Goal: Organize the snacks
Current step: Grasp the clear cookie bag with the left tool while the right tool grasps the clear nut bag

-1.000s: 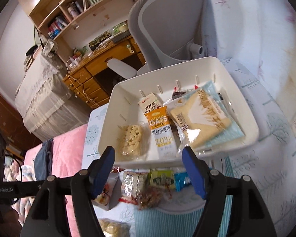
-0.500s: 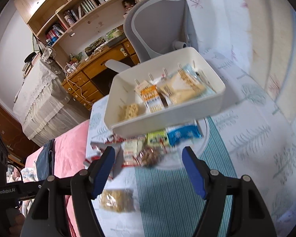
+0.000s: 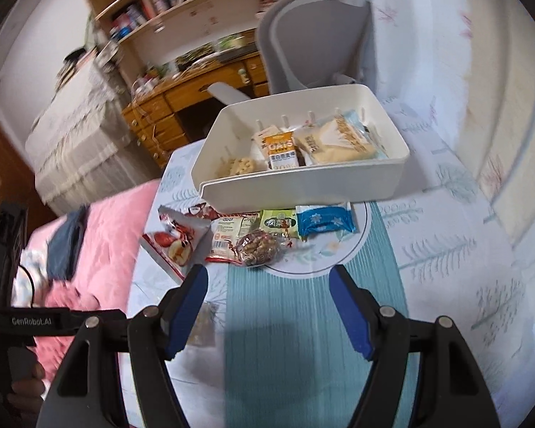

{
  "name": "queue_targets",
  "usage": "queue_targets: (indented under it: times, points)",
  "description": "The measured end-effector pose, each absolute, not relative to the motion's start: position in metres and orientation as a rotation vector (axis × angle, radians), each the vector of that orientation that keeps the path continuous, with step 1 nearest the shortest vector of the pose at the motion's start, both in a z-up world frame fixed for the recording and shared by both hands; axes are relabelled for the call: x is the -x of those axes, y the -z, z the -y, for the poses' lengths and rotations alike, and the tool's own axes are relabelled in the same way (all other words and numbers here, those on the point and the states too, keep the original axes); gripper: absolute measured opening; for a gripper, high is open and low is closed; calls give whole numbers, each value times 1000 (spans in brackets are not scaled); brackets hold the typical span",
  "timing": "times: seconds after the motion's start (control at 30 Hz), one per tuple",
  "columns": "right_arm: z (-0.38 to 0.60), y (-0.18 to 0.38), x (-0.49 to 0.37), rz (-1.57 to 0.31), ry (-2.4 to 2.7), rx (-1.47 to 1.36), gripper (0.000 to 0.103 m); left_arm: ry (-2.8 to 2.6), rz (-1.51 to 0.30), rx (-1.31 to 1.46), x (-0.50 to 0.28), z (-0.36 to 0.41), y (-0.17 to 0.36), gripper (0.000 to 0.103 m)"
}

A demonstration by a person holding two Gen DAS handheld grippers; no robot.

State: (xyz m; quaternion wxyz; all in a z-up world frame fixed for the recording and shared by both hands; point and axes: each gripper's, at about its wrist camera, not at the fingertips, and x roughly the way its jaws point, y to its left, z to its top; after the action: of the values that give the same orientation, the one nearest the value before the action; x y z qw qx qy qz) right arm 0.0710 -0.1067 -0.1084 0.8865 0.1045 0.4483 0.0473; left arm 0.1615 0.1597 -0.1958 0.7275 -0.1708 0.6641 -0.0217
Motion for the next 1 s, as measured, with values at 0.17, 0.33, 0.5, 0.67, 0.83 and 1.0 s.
queue_targets:
  times: [0.17,0.33,0.5,0.67,0.83,1.0]
  points:
    - [101,116,-89,-953,-192,-98,71,-38,-1504,404,-168,-151,215,90]
    - [93,130,-103,-960,-292,18,71,-117,-1530,434,-172,-142,239,91]
    - [81,150,-113,-947,-405,158,71,-198,-1516,462,-179,-134,262,91]
    - [74,165,-122,-896,-493,268,71,-275,-1498,414,-185,-129,278,91]
    - [66,183,-134,-866,-558,347,71,-321,-1519,385,-191,-126,293,91]
    - [65,202,-146,-861,-596,347,71,-345,-1533,322,-196,-122,301,91]
